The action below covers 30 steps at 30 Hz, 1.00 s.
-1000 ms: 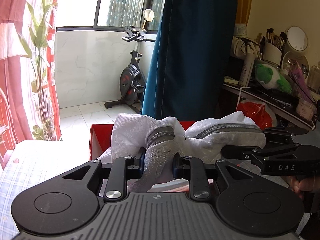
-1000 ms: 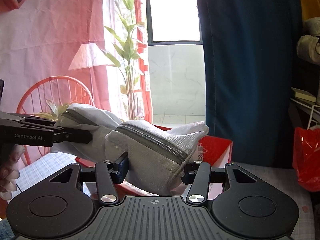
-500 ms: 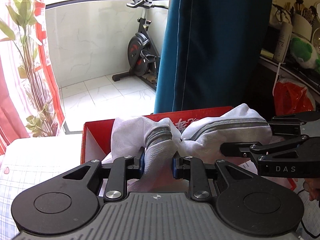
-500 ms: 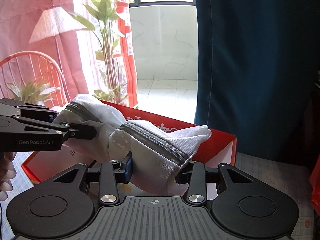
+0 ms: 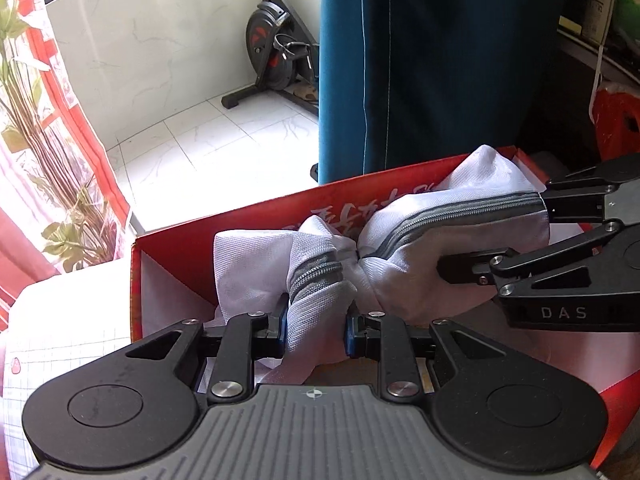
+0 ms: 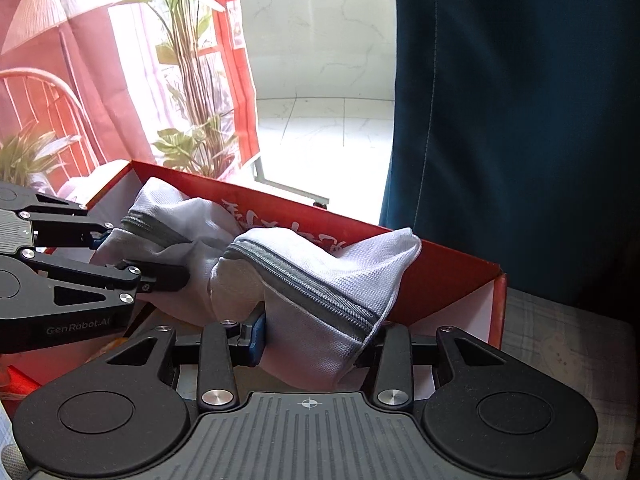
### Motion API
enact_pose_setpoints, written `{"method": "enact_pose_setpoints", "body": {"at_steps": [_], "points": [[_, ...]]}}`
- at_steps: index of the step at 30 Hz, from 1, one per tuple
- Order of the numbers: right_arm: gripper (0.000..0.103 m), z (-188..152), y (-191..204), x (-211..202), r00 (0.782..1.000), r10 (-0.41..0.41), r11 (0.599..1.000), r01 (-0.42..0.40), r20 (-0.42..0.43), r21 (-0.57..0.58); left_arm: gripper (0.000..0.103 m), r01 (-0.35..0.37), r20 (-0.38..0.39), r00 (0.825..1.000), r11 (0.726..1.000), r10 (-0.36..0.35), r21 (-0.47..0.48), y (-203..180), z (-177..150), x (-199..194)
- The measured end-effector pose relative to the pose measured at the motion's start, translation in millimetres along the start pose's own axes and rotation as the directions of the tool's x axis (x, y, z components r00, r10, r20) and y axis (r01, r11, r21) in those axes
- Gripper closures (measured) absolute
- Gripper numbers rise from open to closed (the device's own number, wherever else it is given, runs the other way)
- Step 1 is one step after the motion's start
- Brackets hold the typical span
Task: Organize soft objects
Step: 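Lower the pouch onto the bag in the box and open both tools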
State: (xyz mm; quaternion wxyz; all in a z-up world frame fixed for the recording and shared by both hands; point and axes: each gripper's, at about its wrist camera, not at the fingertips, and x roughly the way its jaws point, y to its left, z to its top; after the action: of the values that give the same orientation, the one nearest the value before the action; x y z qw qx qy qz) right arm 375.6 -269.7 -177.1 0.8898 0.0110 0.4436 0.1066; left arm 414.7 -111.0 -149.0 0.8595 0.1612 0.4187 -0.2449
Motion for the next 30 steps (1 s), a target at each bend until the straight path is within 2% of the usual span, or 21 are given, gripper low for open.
{"method": "enact_pose_setpoints", "body": {"at_steps": [4,8,10,14,17,18,24,27,30], "points": [[0.068,-1,-3,11,0.998,0.012,1.0,-0.012,-0.057,0.008,0.077,0.018,-0.033,0.999,1.0,-0.019,-0.016,5,1,6],[0.068,-5,-8,14,0.998,0.007,0.999,-0.004,-0.066,0.036,0.076,0.028,-0.025,0.999,0.999,-0.029,-0.025,7,3,6],[0.065,-5,-6,11,0.998,-0.007,1.0,0.009,-0.062,0.025,0.07,0.036,-0.012,0.999,0.999,-0.036,-0.03,8,3,4],[0.055,-6,0,1,0.998,-0.034,0.999,0.035,-0.059,0.004,0.046,0.046,0.021,0.999,0.998,-0.045,-0.04,8,2,-7],[0.049,-11,4,-9,0.997,-0.049,0.999,0.048,-0.059,-0.016,0.036,0.035,0.054,0.998,0.999,-0.033,-0.025,5,-2,-23],[0.043,-12,5,-13,0.997,-0.057,0.998,0.056,-0.057,-0.022,0.031,0.03,0.064,0.998,0.999,-0.029,-0.026,4,-3,-28],[0.035,-23,13,-45,0.997,-0.08,0.996,0.079,-0.017,-0.039,0.019,0.013,0.126,0.992,0.999,-0.009,-0.033,-1,-14,-61],[0.033,-29,19,-62,0.997,-0.081,0.996,0.081,0.008,-0.04,0.017,0.009,0.151,0.989,0.999,-0.002,-0.045,-2,-24,-76],[0.026,-37,24,-82,0.996,-0.069,0.997,0.071,0.06,-0.037,0.015,-0.012,0.172,0.985,0.999,0.02,-0.05,-4,-34,-89]]}}
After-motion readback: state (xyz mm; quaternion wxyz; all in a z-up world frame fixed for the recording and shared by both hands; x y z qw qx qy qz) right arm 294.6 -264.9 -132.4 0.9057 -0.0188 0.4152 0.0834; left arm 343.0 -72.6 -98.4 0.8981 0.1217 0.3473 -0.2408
